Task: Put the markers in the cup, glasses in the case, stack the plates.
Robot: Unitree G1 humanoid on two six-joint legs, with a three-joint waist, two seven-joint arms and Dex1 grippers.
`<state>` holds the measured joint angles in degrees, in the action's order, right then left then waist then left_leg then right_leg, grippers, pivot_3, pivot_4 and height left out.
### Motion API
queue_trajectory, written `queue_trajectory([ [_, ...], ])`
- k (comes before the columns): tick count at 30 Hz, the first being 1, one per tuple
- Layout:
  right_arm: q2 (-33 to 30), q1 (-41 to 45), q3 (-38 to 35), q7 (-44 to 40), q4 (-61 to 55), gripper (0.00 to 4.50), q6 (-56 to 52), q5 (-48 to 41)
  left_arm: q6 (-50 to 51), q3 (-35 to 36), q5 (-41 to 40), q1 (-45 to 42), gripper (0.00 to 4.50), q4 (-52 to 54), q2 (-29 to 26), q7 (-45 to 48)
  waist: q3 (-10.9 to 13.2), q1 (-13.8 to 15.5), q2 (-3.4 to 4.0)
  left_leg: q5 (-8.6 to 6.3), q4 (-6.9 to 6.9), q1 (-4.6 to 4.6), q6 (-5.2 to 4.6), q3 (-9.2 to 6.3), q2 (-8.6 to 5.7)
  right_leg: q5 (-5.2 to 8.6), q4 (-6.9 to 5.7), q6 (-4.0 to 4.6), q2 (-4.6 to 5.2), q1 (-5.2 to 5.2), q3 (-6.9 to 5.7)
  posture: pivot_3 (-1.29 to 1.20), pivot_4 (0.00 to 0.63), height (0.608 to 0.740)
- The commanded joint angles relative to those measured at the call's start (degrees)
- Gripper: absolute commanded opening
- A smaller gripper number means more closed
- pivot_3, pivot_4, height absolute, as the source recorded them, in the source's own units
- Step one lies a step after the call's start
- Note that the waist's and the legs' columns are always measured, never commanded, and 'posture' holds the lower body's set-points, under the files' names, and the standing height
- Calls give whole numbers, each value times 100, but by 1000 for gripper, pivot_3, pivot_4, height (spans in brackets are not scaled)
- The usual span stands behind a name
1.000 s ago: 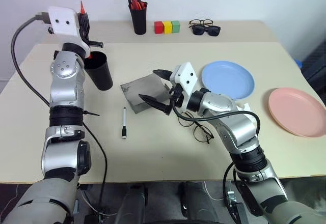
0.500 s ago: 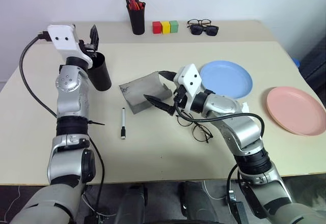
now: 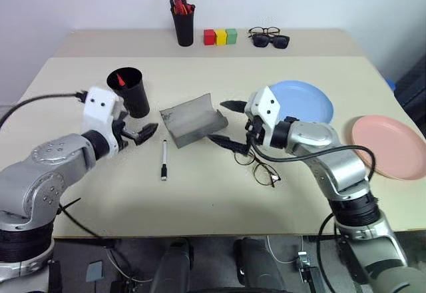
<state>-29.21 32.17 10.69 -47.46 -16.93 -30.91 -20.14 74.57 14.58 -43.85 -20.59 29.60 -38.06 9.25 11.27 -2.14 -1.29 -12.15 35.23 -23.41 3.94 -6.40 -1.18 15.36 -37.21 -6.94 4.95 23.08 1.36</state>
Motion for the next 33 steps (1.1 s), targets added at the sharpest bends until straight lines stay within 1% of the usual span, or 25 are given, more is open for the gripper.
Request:
queue_trajectory([
  [1, -30, 43, -58, -126, -231, 4500, 29, -117, 928, -178, -120, -250, 4475, 310, 221, -239, 1, -35, 2, 0, -2, 0, 0, 0, 0, 0, -2, 0, -1, 3, 0, 0, 150, 740],
  [3, -13, 21, -36, -129, -268, 4500, 20, -112, 1291, -212, -141, -338, 4475, 297, 380, -226, 1, -47, 2, 0, -3, 0, 0, 0, 3, 0, -5, 1, -4, 7, 1, 0, 150, 740],
  [6, 47, -21, -1, -94, -381, 4500, -30, -135, 1648, -418, 61, -447, 4475, 173, 483, -267, 1, -38, 2, 0, -4, 1, 1, 0, 4, 0, -4, 2, -5, 9, 2, 0, 150, 740],
  [8, 83, -57, 8, -52, -451, 4500, -67, -139, 1768, -552, 289, -491, 3947, -15, 567, -393, 1, -26, 2, 0, -4, 0, 1, 0, 3, 0, -3, 1, -4, 7, 2, 0, 150, 740],
  [9, 93, -73, 8, -34, -479, 4500, -85, -136, 1787, -611, 361, -496, 3618, -80, 593, -413, 1, -22, 1, 0, -4, 0, 1, 1, 2, 0, -2, 1, -3, 6, 2, 0, 150, 740],
  [11, 102, -101, -6, -4, -527, 4500, -120, -137, 1793, -708, 476, -481, 2677, -148, 646, -415, 1, -19, 2, 0, -4, 0, 1, 1, 1, 0, -1, 1, -2, 6, 2, 0, 150, 740],
  [15, 93, -121, -24, 38, -563, 4500, -145, -146, 1762, -742, 736, -477, 652, -314, 815, -385, 0, -13, 2, 0, -4, 0, 1, 1, 1, 0, 0, 2, -1, 6, 3, 0, 150, 740],
  [16, 93, -117, -21, 42, -556, 4500, -143, -145, 1740, -756, 799, -480, 82, -346, 826, -370, 0, -8, 2, 0, -4, 0, 2, 2, 1, 0, 0, 2, -1, 6, 3, 0, 150, 740],
  [18, 92, -109, -19, 51, -550, 4500, -143, -142, 1620, -746, 934, -496, 29, -372, 848, -359, 0, -4, 3, 0, -4, 0, 1, 2, 1, 0, 0, 2, 0, 6, 2, 0, 150, 740],
  [20, 97, -99, -21, 59, -543, 4500, -143, -148, 1482, -348, 940, -630, 29, -446, 1071, -290, -1, 5, 4, 0, -4, 0, 2, 2, 0, 0, 1, 2, 1, 5, 2, 0, 150, 740],
  [21, 98, -94, -16, 58, -534, 4500, -137, -144, 1194, -253, 954, -653, 29, -394, 1046, -194, 0, 10, 3, 0, -4, 0, 2, 2, -1, 0, 1, 2, 2, 5, 2, 0, 150, 740],
  [23, 93, -96, -7, 46, -544, 4500, -138, -149, -286, -130, 1259, -528, 29, -4, 818, 137, 1, 13, 1, 0, -3, -4, 2, 2, 0, 0, 3, 2, 2, 7, 1, 0, 150, 740],
  [24, 92, -86, -6, 38, -539, 4500, -139, -152, -1041, -11, 1350, -441, 29, 148, 681, 459, 1, 3, 1, 1, -4, -7, 3, 3, 0, 0, 3, 2, 3, 12, 2, 0, 150, 740],
  [25, 93, -78, -7, 33, -537, 4500, -141, -156, -1507, 201, 1310, -386, 29, 241, 651, 678, 1, -5, 2, 2, -8, -8, 5, 4, 0, -1, 5, 4, 3, 17, 3, 0, 150, 740],
  [28, 114, -26, -4, 22, -484, 4500, -103, -143, -2219, 702, 1052, -472, 29, 114, 720, 974, -1, 5, 6, 2, -15, -7, 6, 7, 1, -1, 11, 6, 5, 17, 4, 0, 150, 740],
  [31, 260, 141, -23, 103, -320, 4500, -29, -116, -2984, 933, 1322, -1094, 29, -516, 883, 609, 0, 47, 2, 2, -8, -6, 6, 7, 0, -1, 12, 6, 4, 12, 3, 0, 150, 740],
  [33, 501, 323, -25, 285, -129, 4500, 95, -34, -3933, 679, 2101, -1539, 29, -1262, 833, 247, 0, 82, 2, 3, -1, -7, 6, 7, 0, -2, 13, 4, 4, 7, 2, 0, 150, 740],
])
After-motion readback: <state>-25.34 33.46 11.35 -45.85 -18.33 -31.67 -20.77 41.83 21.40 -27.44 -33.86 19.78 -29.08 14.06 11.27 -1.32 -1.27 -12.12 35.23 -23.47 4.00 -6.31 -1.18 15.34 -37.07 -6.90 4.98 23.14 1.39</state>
